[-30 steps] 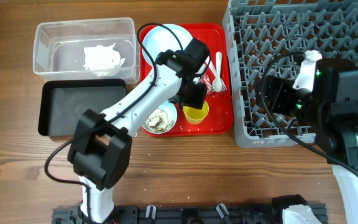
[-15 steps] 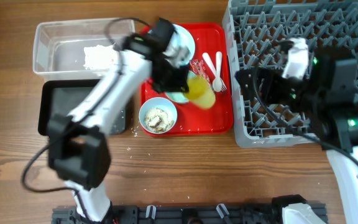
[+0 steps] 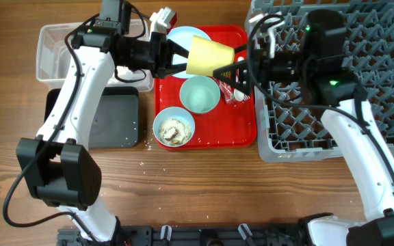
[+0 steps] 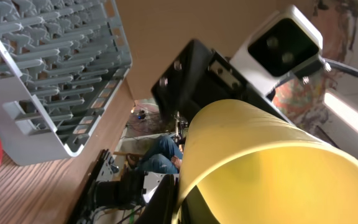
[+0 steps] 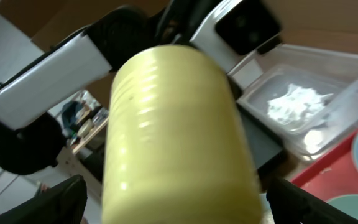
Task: Sort waste into correct bins and load items into the dishwasher rack
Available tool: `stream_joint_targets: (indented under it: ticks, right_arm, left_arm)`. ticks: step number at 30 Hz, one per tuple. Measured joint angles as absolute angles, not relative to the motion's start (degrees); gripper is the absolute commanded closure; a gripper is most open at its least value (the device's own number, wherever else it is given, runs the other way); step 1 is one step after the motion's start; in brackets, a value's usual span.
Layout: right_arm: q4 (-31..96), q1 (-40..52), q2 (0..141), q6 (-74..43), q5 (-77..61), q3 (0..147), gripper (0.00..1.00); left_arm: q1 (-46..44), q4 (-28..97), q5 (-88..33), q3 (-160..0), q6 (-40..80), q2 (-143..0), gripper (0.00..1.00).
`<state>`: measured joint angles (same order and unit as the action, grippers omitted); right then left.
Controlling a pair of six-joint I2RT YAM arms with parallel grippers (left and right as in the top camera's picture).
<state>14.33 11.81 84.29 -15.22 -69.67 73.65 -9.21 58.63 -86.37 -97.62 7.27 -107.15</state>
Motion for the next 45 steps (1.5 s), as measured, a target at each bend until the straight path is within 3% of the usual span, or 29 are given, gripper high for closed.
stream_joint_targets:
  ticks: [9,11,12,14,19,22,26,29,32,36,45]
  right_arm:
    - [7.75,13.1,84.44,-17.1,-69.84,73.56,0.21]
    - [7.57,13.1,84.44,-17.1,-69.84,73.56,0.32]
    - [7.57,13.1,84.44,-17.26,-69.65,73.56,0.43]
    - [7.66,13.08,84.44,-17.87,-69.21,73.56,0.49]
    - [6.66,12.12,84.51,-18.44,-69.08,73.56,0.52]
    - [7.53,8.38,84.27,-19.29,-69.19,73.56,0.52]
    - [20.03,2.61,80.34,-19.51,-65.76,73.91,0.52]
    - [36.29,-0.32,75.61,-18.94,-55.07,74.26,0.52]
    - [54.13,0.27,70.46,-18.68,-37.82,74.61,0.51]
    - [68.88,2.94,70.35,-21.12,-21.47,74.3,0.5]
    - [76.29,6.13,83.96,-27.03,-3.2,74.28,0.46]
  left_arm:
    - [-9.21,58.59,-88.86,-97.62,7.09,-107.13,0.96]
    - [-9.21,58.59,-88.82,-97.62,7.09,-107.13,0.96]
    - [-9.21,58.59,-88.9,-97.62,7.09,-107.13,0.96]
    - [-9.21,58.59,-88.97,-97.62,6.96,-107.13,0.94]
    - [-9.19,58.41,-88.77,-97.62,6.22,-107.13,0.62]
    - [-9.21,58.48,-88.25,-97.62,6.5,-107.13,0.56]
    - [-9.21,58.41,-85.45,-97.62,6.5,-107.13,0.51]
    - [-9.26,58.06,-75.24,-97.67,6.48,-107.13,0.51]
    - [-10.04,58.02,-47.44,-97.67,6.48,-107.11,0.47]
    - [-13.23,57.95,-28.1,-97.67,6.5,-107.13,0.44]
    - [-17.26,58.0,-14.57,-97.67,6.5,-107.13,0.44]
